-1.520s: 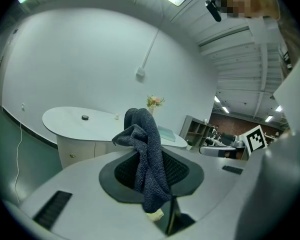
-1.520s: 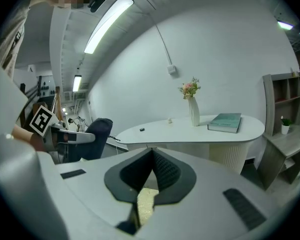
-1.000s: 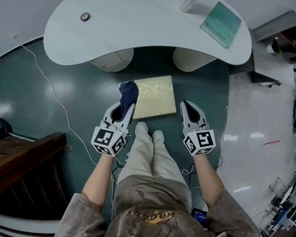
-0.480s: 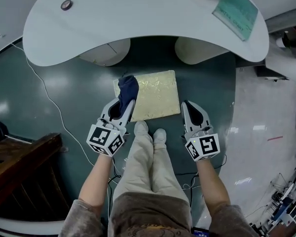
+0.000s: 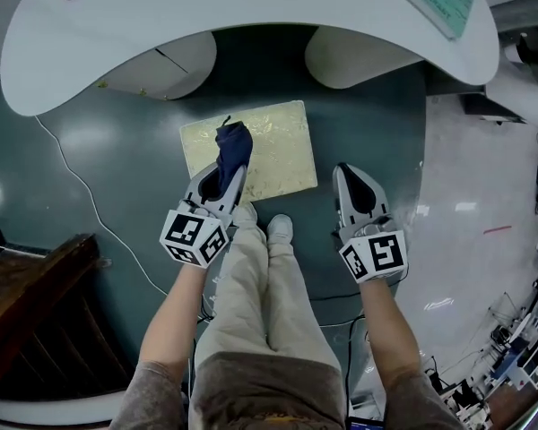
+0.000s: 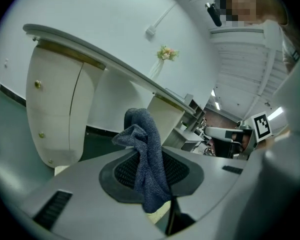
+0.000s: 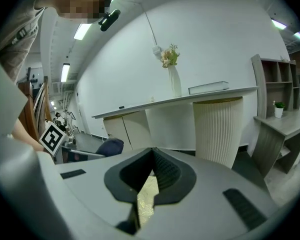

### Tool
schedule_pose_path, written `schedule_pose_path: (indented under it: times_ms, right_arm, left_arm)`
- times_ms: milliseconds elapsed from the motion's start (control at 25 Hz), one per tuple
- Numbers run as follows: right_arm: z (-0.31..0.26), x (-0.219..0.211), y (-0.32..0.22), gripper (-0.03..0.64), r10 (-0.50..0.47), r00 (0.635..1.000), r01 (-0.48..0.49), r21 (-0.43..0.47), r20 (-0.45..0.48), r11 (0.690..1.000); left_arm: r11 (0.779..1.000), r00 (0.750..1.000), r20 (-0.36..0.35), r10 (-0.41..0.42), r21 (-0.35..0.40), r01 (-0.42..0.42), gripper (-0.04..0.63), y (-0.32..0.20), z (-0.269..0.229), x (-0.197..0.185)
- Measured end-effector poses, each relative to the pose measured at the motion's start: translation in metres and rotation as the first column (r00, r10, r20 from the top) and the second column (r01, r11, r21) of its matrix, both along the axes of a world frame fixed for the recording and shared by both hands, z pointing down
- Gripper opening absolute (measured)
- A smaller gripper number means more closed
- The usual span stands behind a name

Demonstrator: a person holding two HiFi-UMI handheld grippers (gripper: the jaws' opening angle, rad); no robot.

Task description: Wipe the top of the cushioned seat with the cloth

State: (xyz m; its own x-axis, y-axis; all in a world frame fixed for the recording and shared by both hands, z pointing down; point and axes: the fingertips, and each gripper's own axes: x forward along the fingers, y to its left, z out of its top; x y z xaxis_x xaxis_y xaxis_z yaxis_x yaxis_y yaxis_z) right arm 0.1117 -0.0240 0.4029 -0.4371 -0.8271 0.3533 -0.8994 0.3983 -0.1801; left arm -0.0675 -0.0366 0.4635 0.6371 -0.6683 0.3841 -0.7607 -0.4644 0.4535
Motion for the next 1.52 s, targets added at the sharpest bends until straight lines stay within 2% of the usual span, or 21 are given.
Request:
schedule_pose_path:
  times_ms: [280, 520, 760, 1040, 1280, 1520]
  right_arm:
    - [0.01, 0.017, 0.012, 0.005, 0.028, 1.0, -0.028, -0.024, -0.001, 0.999]
    - [0.019, 0.032, 0.019, 0.006, 0.06, 0.998, -0.06, -0.046, -0.003, 0.997]
    - [0.02, 0.044, 0.022, 0.006, 0.071, 0.997, -0.071, -0.057, -0.008, 0.996]
    - [0.027, 0.053, 0.027, 0.006, 0.085, 0.996, -0.085, -0.069, -0.008, 0.994]
    - [0.031, 0.051, 0.028, 0.006, 0.085, 0.996, -0.085, -0.081, 0.0, 0.993]
    - [0.033, 0.05, 0.026, 0.006, 0.079, 0.997, -0.079, -0.081, -0.001, 0.994]
  left_arm:
    - [0.991, 0.993, -0.033, 0.112, -0.075, -0.115, 0.1, 0.018, 0.054, 0.07]
    - [0.971, 0.98, -0.053, 0.192, -0.135, -0.198, 0.1, 0.034, 0.092, 0.135]
    - [0.951, 0.973, -0.04, 0.228, -0.205, -0.232, 0.1, 0.052, 0.131, 0.181]
    - [0.937, 0.966, 0.051, 0.254, -0.259, -0.233, 0.1, 0.058, 0.17, 0.204]
    - [0.928, 0.954, 0.133, 0.27, -0.3, -0.221, 0.1, 0.061, 0.19, 0.205]
    - [0.934, 0.955, 0.163, 0.248, -0.303, -0.191, 0.1, 0.057, 0.194, 0.202]
